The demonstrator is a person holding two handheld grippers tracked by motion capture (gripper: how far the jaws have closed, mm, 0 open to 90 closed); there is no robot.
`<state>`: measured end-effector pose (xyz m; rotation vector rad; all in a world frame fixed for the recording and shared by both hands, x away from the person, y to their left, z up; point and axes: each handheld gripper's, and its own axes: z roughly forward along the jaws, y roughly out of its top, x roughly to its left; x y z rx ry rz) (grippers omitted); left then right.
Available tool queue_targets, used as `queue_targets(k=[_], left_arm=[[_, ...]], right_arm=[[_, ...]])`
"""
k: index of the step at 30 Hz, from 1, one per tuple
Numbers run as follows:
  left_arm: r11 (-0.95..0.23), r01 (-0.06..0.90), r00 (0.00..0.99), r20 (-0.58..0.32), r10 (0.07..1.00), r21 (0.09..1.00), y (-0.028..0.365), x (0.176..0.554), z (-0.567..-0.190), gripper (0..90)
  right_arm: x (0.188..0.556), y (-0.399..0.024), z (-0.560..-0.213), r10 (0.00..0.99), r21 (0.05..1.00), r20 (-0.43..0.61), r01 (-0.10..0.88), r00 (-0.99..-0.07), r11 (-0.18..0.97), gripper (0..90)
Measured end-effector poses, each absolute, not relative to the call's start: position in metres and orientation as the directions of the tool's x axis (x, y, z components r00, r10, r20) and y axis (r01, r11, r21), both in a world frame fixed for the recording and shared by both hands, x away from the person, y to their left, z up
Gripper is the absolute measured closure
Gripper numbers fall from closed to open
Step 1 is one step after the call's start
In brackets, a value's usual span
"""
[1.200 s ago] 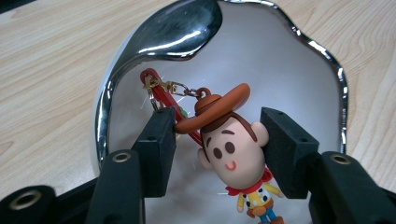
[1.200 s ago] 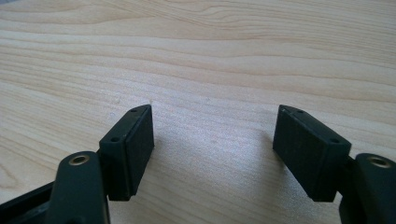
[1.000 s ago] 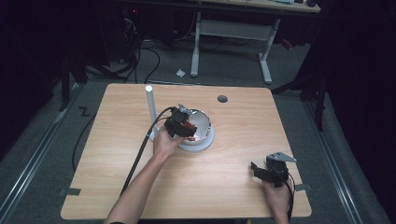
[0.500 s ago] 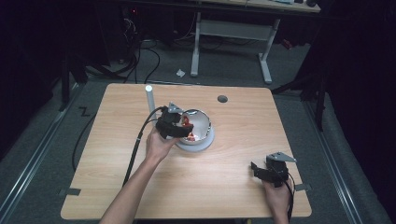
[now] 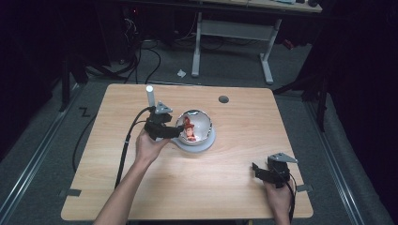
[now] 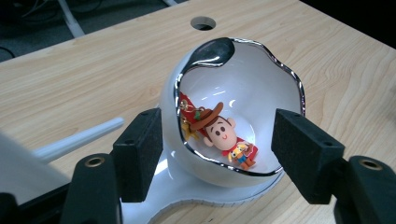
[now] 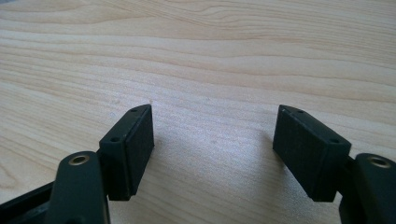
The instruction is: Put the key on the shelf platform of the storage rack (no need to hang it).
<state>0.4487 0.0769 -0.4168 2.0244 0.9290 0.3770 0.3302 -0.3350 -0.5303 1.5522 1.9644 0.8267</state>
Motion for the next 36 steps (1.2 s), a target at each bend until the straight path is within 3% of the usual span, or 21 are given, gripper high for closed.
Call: queue_targets(k=[36], left_arm=[[-0.295,0.464,0.63,-0.077,0.773,0.835,0.144,0.413,-0.398,34.0]], right_arm=[[0.33,-0.335,-0.53,0.974,0.722,-0.017,0.672,-0.225,0.167,29.4]])
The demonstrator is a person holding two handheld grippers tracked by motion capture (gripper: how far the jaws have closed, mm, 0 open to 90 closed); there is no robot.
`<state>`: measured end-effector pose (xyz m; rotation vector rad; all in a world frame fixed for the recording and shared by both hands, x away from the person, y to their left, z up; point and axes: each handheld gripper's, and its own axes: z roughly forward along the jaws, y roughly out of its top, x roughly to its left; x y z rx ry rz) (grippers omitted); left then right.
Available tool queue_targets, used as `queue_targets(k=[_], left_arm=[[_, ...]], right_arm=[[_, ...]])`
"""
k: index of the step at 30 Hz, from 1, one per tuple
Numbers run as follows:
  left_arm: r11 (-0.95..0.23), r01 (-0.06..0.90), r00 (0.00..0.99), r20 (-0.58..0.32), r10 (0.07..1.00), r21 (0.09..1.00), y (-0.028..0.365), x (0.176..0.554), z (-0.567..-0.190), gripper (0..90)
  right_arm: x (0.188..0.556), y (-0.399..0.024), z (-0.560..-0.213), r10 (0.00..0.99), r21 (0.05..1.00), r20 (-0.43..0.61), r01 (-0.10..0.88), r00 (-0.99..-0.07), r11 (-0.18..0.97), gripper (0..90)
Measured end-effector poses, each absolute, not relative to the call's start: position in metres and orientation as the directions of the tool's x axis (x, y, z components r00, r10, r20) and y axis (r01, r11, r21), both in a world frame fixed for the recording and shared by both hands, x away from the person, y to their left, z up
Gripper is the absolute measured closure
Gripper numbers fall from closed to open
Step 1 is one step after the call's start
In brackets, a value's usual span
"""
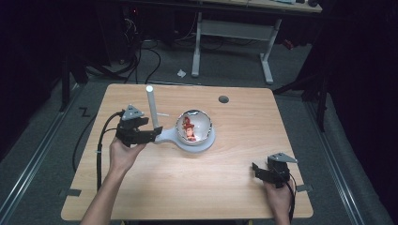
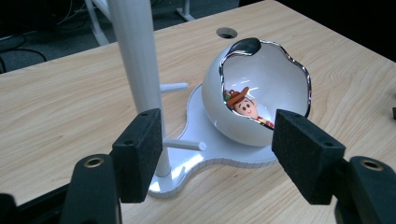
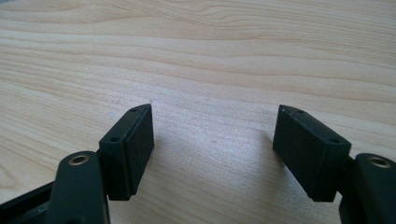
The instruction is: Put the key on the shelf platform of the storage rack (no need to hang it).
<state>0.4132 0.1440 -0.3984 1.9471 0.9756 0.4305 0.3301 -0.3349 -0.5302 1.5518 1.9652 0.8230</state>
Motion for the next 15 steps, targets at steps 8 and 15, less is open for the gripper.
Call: queue_targets(k=[8,15], left_arm=[[-0.272,0.472,0.609,-0.088,0.788,0.839,0.159,0.405,-0.399,33.9],[-0.256,0.474,0.595,-0.092,0.799,0.843,0.168,0.398,-0.398,33.9]], right_arm=[[0.33,-0.335,-0.53,0.974,0.721,-0.017,0.672,-0.225,0.167,29.4],[0.33,-0.335,-0.53,0.974,0.721,-0.017,0.672,-0.225,0.168,29.4]])
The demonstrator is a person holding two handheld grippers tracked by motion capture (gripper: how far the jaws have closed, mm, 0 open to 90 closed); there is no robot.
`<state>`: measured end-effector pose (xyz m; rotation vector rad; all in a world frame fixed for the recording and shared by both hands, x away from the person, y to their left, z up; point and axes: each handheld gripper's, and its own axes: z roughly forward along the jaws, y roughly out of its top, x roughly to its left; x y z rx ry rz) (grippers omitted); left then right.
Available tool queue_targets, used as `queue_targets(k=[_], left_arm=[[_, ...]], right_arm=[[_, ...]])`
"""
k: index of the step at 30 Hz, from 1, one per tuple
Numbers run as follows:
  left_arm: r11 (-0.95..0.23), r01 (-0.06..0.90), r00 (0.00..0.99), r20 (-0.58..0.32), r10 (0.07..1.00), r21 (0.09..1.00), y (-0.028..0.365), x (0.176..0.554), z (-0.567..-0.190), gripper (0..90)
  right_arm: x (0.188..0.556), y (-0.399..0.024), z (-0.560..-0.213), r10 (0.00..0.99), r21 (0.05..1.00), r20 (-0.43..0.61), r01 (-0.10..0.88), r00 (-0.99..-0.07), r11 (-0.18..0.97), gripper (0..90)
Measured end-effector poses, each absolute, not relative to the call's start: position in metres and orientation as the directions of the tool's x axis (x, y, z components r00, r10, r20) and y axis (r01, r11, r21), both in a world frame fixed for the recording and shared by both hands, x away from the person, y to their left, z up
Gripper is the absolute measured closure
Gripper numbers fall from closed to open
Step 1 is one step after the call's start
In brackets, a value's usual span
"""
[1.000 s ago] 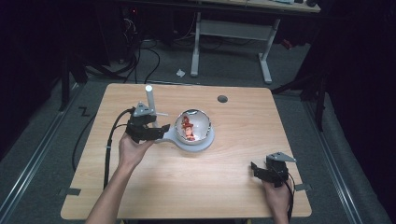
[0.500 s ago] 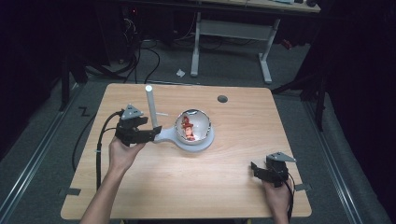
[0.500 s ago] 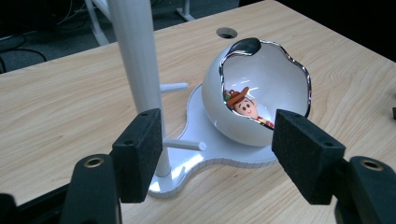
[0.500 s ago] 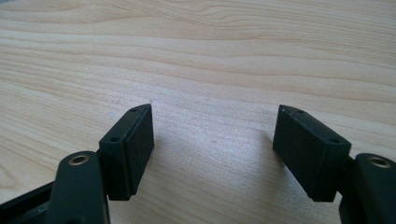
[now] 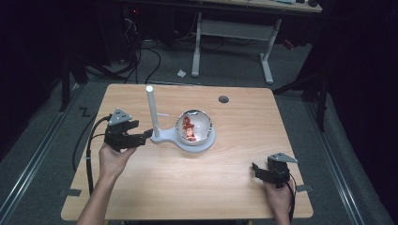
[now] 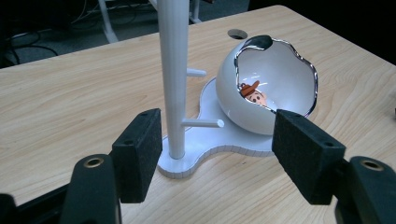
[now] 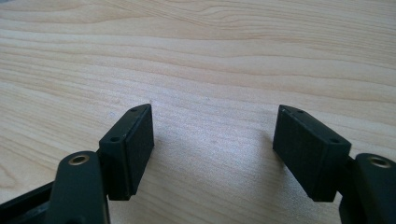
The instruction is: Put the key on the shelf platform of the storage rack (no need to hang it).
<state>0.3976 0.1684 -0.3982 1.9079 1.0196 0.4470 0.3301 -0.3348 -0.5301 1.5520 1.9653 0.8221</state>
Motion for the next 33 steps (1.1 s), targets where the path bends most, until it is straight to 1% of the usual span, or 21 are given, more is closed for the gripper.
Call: queue_targets(k=[12,33], left_arm=[[-0.267,0.48,0.576,-0.071,0.814,0.835,0.18,0.388,-0.402,33.8],[-0.241,0.493,0.543,-0.079,0.836,0.836,0.196,0.375,-0.411,33.5]], right_arm=[[0.33,-0.335,-0.53,0.974,0.721,-0.017,0.672,-0.225,0.168,29.4],[0.33,-0.335,-0.53,0.974,0.721,-0.017,0.672,-0.225,0.168,29.4]])
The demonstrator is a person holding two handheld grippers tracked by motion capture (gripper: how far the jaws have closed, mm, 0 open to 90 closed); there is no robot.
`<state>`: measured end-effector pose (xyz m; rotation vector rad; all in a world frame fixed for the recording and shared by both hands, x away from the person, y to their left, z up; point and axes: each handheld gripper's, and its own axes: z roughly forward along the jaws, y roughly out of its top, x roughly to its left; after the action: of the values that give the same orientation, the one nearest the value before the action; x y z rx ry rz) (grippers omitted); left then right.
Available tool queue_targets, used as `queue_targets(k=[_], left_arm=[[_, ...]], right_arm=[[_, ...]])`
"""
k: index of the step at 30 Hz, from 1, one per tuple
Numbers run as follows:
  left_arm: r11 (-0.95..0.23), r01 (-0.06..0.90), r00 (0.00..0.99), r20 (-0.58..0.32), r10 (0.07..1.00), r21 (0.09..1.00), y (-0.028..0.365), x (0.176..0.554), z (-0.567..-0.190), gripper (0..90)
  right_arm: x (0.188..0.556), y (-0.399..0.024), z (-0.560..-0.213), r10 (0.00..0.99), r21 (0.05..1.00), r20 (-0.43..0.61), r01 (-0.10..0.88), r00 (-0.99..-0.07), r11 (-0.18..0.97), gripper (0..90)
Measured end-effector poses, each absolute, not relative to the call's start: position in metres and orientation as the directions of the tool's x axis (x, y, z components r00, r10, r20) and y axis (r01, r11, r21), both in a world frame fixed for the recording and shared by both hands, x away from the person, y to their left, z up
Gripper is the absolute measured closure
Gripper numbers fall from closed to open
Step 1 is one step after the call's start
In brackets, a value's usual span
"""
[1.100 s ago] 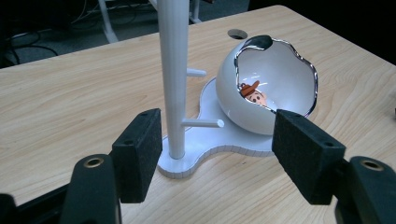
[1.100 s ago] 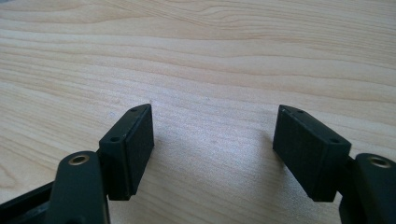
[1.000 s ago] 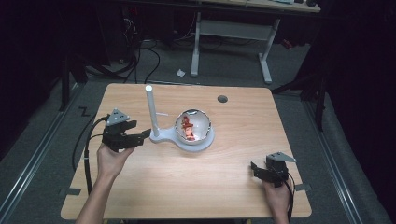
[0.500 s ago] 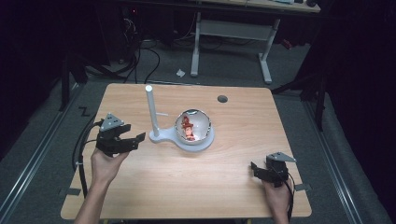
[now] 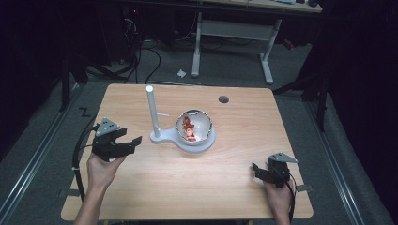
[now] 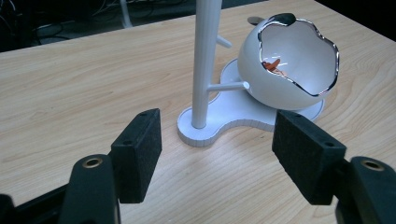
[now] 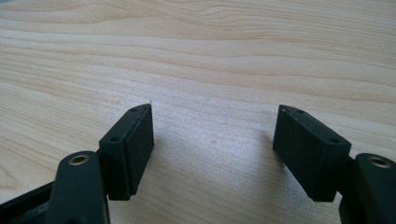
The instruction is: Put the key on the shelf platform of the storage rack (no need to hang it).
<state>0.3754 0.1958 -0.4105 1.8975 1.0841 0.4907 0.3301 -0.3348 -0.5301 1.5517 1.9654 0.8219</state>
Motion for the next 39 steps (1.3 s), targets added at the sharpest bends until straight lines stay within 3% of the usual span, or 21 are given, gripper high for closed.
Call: queue_targets(k=[39], left_arm=[[-0.224,0.549,0.482,-0.085,0.872,0.805,0.217,0.36,-0.443,33.0]], right_arm=[[0.33,-0.335,-0.53,0.974,0.721,-0.017,0.672,-0.225,0.167,29.4]])
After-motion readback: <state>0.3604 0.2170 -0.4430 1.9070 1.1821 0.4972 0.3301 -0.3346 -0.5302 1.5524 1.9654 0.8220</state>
